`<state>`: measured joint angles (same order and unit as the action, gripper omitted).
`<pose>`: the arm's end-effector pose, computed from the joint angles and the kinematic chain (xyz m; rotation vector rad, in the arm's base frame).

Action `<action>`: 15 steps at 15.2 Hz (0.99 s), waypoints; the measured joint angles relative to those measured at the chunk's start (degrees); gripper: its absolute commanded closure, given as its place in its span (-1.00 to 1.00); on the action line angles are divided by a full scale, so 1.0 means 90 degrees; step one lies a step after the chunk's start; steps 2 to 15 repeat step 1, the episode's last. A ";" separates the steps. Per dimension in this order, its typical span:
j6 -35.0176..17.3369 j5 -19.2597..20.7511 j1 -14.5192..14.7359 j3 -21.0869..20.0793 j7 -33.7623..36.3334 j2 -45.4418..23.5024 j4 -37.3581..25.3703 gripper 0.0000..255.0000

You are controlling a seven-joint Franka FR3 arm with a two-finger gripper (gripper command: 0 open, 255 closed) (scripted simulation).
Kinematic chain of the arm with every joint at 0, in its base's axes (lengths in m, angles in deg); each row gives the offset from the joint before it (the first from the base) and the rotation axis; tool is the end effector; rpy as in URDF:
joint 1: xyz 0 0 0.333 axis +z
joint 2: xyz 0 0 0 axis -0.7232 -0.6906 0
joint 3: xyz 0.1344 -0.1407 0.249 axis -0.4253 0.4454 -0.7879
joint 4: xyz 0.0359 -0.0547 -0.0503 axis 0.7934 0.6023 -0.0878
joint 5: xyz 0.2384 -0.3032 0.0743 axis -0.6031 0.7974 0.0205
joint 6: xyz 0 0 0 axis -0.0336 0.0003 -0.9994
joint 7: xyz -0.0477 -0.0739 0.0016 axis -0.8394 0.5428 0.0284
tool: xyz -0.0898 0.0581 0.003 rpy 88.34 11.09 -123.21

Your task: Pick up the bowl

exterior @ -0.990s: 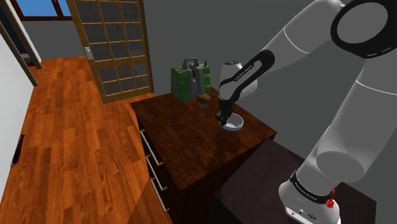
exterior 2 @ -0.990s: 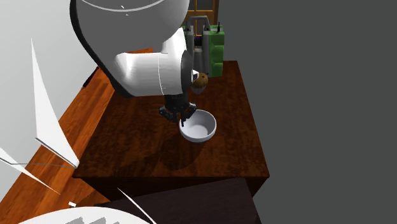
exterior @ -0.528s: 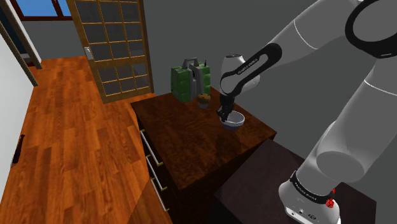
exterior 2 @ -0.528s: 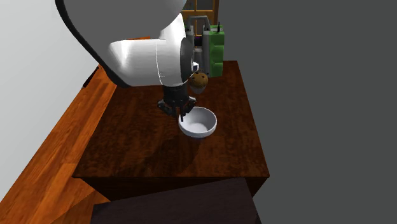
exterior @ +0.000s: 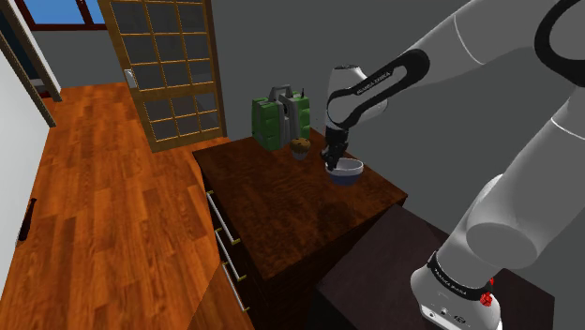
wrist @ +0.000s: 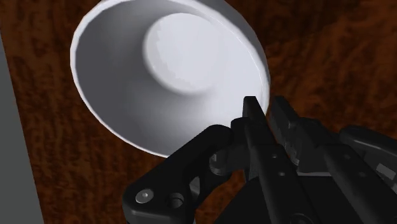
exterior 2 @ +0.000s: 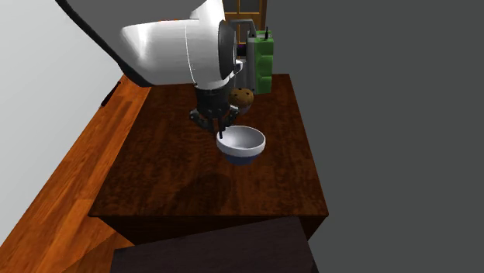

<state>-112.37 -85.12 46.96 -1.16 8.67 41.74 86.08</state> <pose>0.4671 -0.0526 0.3236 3.1357 -0.0537 -0.0954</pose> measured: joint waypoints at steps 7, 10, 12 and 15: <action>0.0065 0.0009 -0.0002 0.0001 0.0002 0.0057 -0.0007 1.00; 0.0065 0.0009 -0.0002 0.0001 0.0002 0.0057 -0.0007 1.00; 0.0065 0.0009 -0.0002 0.0001 0.0002 0.0057 -0.0007 1.00; 0.0065 0.0009 -0.0002 0.0001 0.0002 0.0057 -0.0007 1.00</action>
